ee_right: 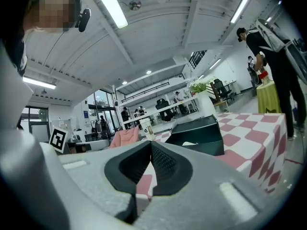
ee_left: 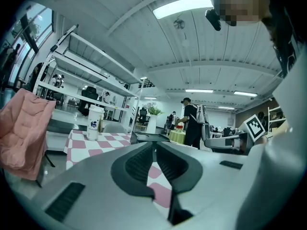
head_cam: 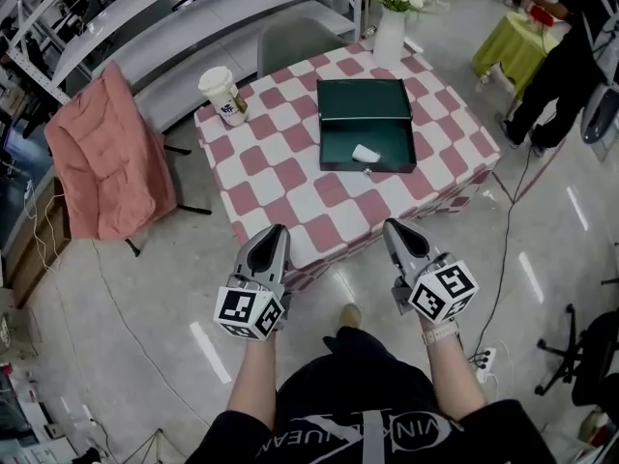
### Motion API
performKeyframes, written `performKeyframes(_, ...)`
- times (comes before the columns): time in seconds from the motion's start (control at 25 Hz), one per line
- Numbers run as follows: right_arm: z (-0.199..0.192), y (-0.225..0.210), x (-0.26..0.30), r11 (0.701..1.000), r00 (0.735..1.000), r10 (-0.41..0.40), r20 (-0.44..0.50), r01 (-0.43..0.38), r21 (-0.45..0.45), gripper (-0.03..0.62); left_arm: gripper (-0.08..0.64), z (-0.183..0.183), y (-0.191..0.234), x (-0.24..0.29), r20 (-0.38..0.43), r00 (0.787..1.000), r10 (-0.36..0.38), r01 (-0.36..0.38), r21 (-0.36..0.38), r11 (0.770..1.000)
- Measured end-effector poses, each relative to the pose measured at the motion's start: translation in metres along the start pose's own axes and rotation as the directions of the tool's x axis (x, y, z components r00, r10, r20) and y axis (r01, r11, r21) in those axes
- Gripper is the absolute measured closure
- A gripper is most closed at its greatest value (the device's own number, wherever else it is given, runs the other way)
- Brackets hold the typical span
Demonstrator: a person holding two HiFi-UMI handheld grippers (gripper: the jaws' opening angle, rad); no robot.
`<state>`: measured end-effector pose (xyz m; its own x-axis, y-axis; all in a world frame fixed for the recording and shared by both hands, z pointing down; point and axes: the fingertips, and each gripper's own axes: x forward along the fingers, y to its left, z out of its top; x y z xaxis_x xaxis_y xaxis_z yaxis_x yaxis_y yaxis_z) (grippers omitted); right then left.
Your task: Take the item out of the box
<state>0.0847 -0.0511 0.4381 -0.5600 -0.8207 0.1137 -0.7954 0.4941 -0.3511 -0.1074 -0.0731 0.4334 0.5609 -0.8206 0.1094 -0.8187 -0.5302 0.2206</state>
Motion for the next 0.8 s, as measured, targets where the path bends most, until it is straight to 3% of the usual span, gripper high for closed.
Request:
performKeyframes(0.44,0.011,-0.040,0.026,1.000,1.000,0.006,-0.007,-0.006,0.004,0.586,0.534,0.006,0.006,0.043,0.019,1.000,0.005,-0.005,0.004,1.000)
performKeyframes(0.8,0.003,-0.046,0.036,0.999,0.999,0.027,-0.028,-0.026,0.047,0.586,0.534,-0.001,0.017,0.044,-0.029,0.999,0.038,-0.038,0.010,0.999)
